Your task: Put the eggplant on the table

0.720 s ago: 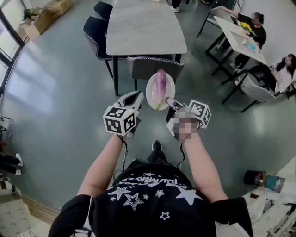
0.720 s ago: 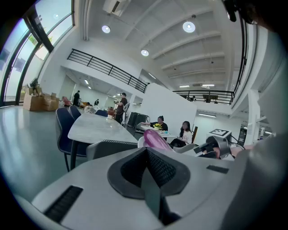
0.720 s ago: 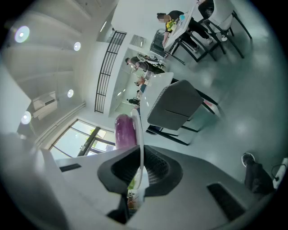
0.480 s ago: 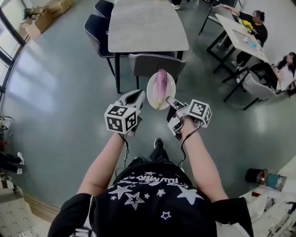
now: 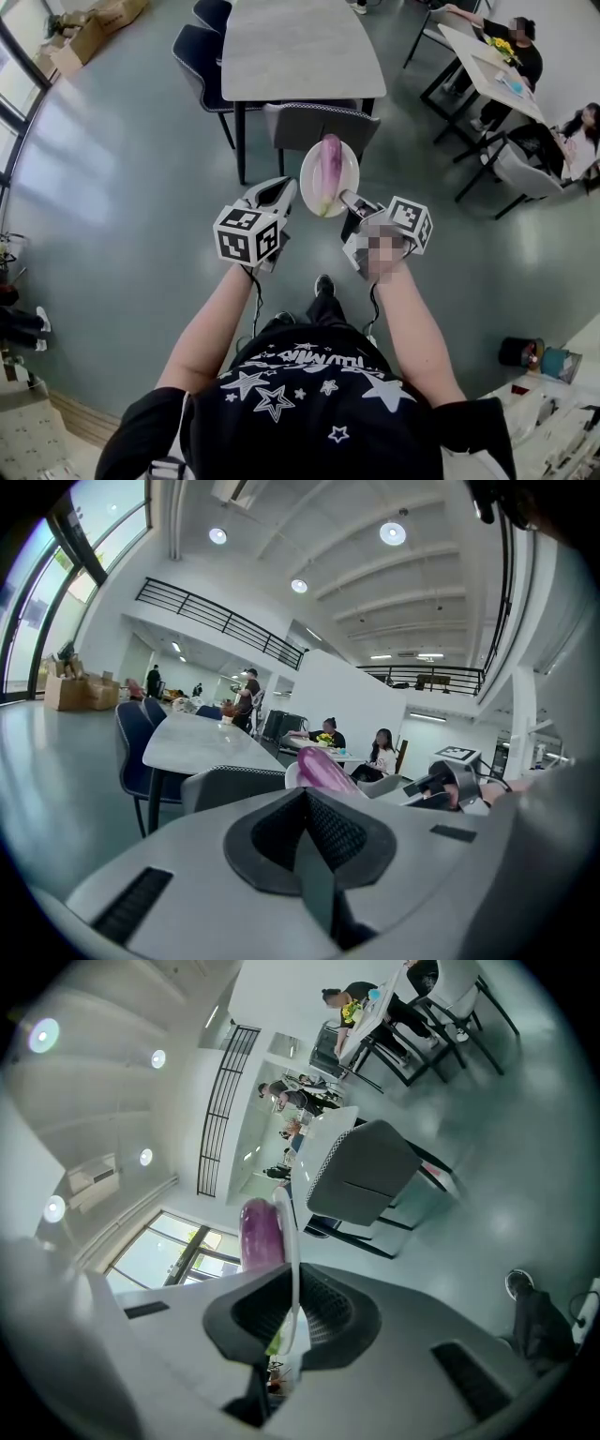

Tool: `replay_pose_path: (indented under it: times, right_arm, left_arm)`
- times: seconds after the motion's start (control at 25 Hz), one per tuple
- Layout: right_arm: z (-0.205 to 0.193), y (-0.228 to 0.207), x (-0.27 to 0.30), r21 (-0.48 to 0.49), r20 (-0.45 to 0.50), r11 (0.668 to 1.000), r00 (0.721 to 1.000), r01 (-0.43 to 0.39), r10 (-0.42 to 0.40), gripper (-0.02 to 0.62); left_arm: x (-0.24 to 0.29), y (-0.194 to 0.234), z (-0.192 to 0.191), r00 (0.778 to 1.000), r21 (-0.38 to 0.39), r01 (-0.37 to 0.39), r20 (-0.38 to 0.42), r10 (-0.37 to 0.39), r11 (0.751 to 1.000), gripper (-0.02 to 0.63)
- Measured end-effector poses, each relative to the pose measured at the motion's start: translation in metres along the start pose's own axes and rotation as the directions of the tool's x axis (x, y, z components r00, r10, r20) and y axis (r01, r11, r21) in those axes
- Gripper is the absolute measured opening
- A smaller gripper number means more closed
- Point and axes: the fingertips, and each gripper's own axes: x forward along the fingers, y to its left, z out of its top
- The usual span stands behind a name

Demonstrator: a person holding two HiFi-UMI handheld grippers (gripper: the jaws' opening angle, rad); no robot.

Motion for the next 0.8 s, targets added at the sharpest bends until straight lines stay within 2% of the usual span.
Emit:
replay_pose_path:
  times: [0.2,0.4,0.8]
  right_arm:
    - [0.007,-0.002,0.001,0.007,0.000,1.000,1.000,0.001,-0.001,0.021]
    - [-0.019,0.009,0.002,-0.003,0.002,1.000,1.000,-0.004,0.004,0.021]
    - [-0.025,0.012,0.002,-0.019,-0.012,1.000,1.000,-0.006,0.005,0.021]
  left_arm:
    - [0.007,0.000,0.003,1.000,0.000,0.006,0.002,-0.006,1.000,0.008]
    - [-0.021,0.005,0.001,1.000,0.000,0.010,0.016,-0.010,1.000,0.008]
    - [-0.024,0.003,0.002,1.000,-0.001,0.003,0.029,-0.003,1.000,0.008]
